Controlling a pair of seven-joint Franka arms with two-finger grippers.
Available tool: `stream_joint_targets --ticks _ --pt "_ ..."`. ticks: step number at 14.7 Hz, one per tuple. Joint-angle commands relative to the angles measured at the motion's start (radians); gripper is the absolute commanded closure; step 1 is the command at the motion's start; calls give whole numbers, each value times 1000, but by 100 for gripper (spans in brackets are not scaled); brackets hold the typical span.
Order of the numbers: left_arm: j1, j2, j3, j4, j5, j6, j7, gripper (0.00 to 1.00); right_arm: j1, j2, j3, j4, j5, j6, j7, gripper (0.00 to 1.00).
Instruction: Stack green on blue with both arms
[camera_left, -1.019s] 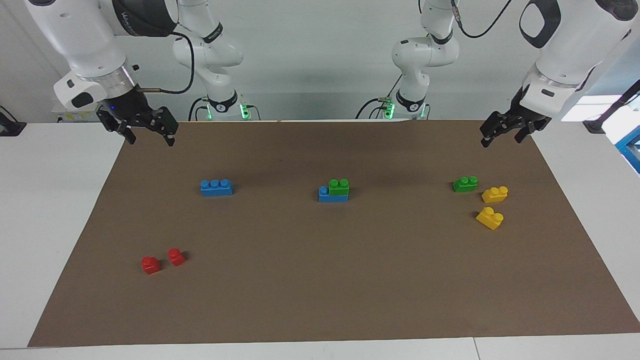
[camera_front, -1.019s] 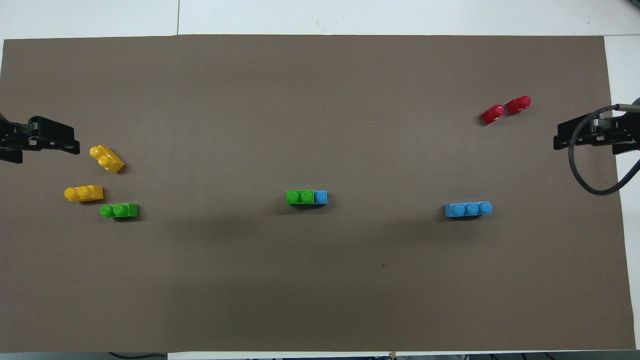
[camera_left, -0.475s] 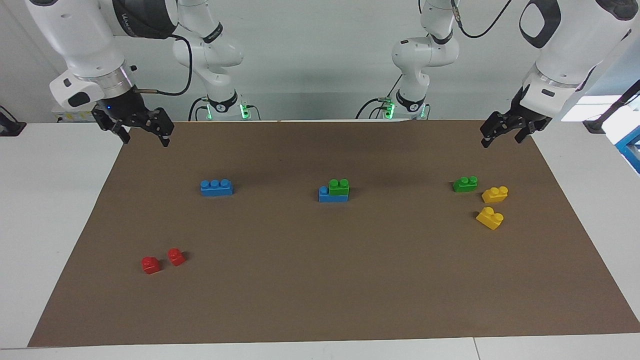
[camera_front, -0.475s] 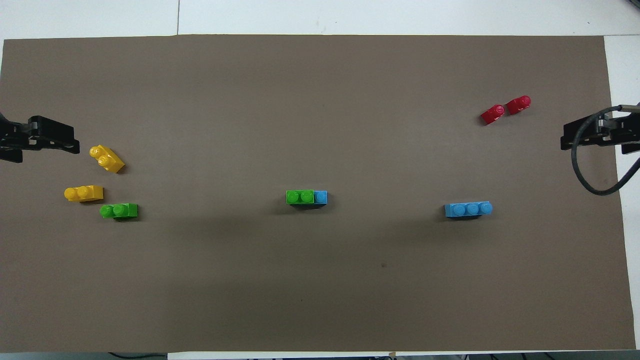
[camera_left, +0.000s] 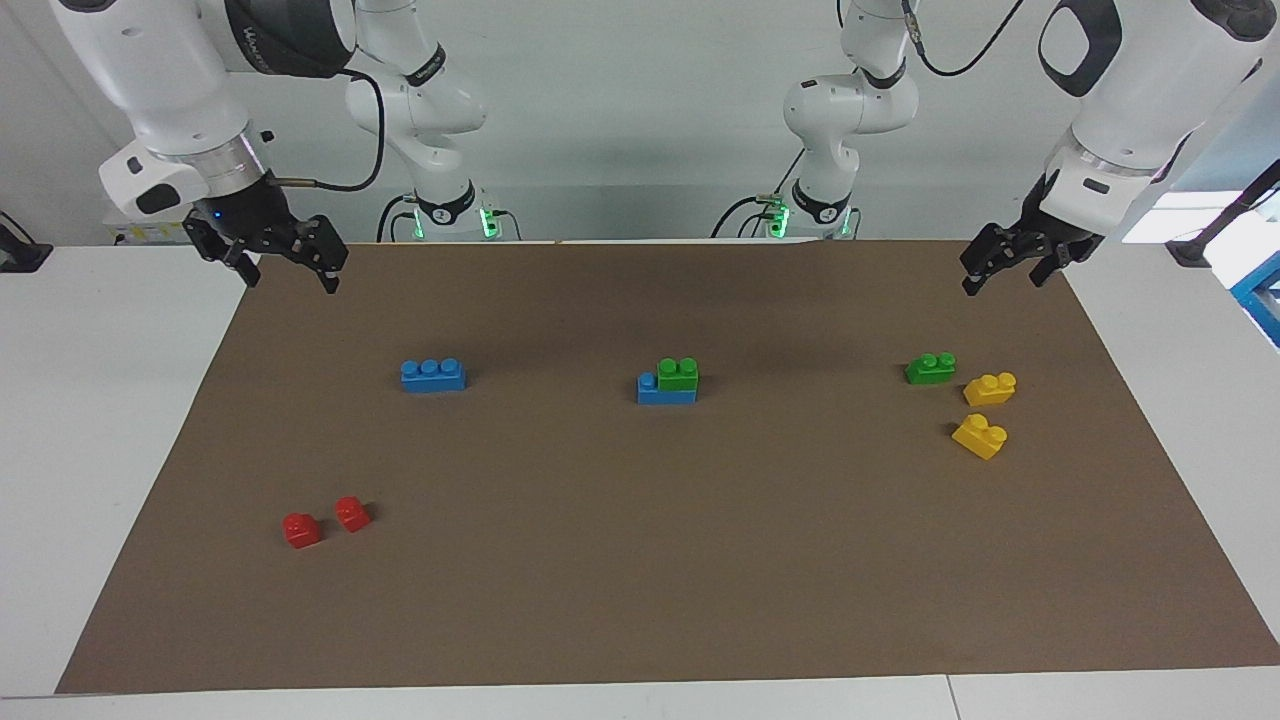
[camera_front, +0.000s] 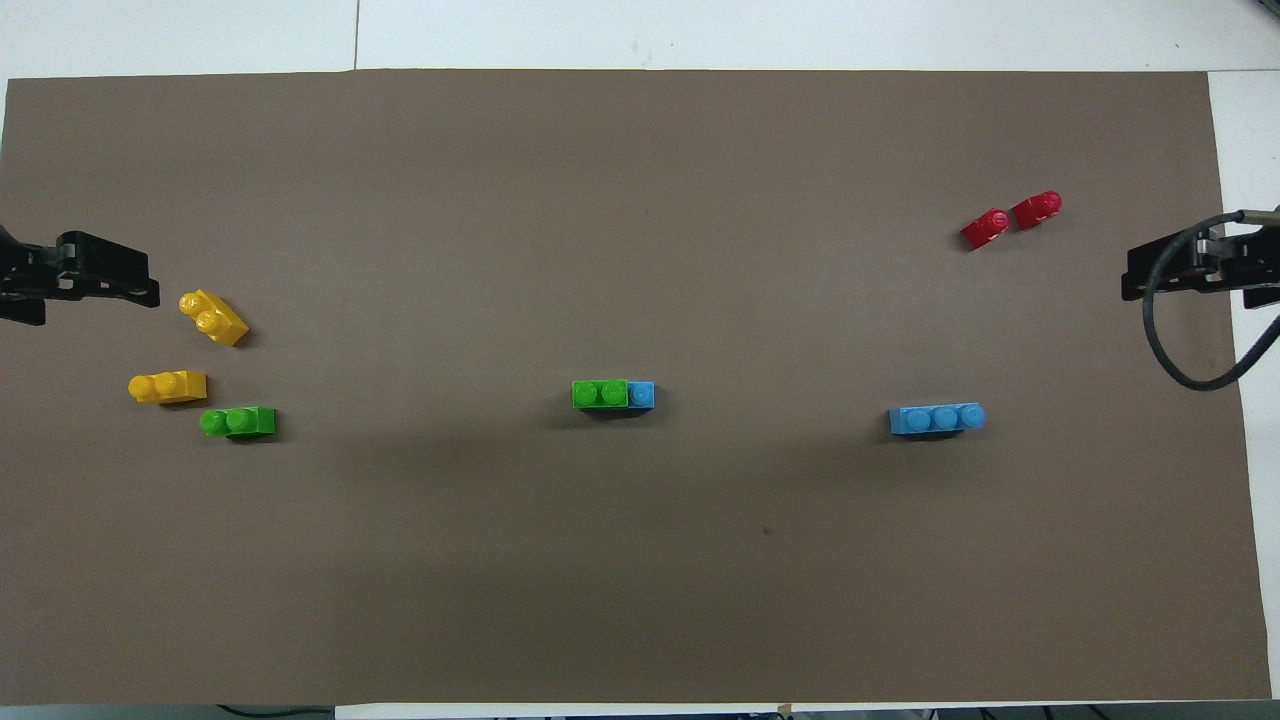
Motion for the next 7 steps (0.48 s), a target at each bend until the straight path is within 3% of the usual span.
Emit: stream_joint_targets --ticks 1,7 --pt "16 5 -7 5 -2 9 17 0 -6 9 3 16 -20 -21 0 0" --pt "13 4 -7 1 0 15 14 0 -6 8 4 10 -7 -12 0 0"
